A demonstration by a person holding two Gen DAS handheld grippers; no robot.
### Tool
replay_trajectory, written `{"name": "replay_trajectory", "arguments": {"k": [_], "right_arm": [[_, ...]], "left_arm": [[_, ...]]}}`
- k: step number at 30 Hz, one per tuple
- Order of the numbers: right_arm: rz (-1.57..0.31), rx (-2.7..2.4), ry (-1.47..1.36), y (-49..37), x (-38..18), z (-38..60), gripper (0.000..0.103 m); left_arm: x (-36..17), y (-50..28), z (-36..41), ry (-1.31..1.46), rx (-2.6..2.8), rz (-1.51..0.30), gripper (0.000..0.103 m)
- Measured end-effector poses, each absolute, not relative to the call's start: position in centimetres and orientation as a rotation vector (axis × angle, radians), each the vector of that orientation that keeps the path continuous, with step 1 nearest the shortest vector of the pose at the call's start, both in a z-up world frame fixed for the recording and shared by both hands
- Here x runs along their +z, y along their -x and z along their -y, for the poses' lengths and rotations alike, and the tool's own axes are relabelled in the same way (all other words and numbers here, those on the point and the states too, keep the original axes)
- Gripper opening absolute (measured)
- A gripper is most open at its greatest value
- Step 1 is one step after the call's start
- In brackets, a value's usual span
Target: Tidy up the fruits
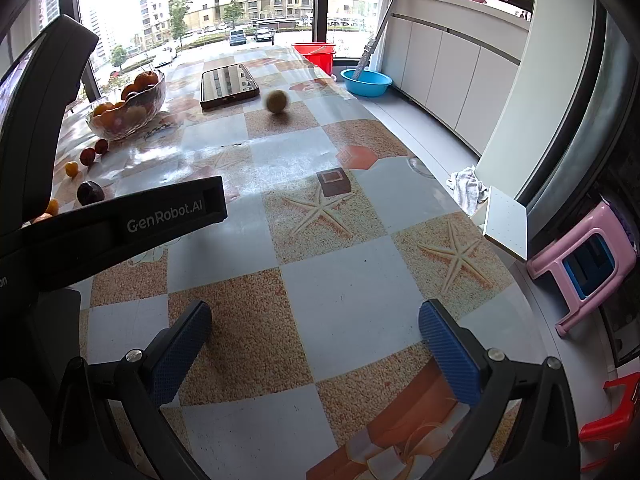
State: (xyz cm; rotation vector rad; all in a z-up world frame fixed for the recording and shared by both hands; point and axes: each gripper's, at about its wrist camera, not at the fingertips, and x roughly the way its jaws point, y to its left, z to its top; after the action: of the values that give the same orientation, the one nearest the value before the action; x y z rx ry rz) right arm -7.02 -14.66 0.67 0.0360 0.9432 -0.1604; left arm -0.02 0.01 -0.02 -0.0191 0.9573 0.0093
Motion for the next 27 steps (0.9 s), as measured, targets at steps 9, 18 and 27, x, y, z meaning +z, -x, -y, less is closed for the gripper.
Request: {"name": "replay_trajectory", "arguments": {"k": [9,18,27], "right_arm": [[-0.913,-0.146,-0.063,7.9,2.6,16.9,0.103],[-0.951,-0.174,-0.271,5.9,2.9,22.9,0.103],[-0.915,-0.126,-0.247,7.9,2.0,22.7,0.103]], "left_arm": [[0.0,0.0,0.0,0.019,0.009,-0.957,0.103],[0.0,0.0,0.0,0.019,0.009,-0.957,0.103],[0.0,0.0,0.0,0.018,0.010,-0.957,0.103]]}}
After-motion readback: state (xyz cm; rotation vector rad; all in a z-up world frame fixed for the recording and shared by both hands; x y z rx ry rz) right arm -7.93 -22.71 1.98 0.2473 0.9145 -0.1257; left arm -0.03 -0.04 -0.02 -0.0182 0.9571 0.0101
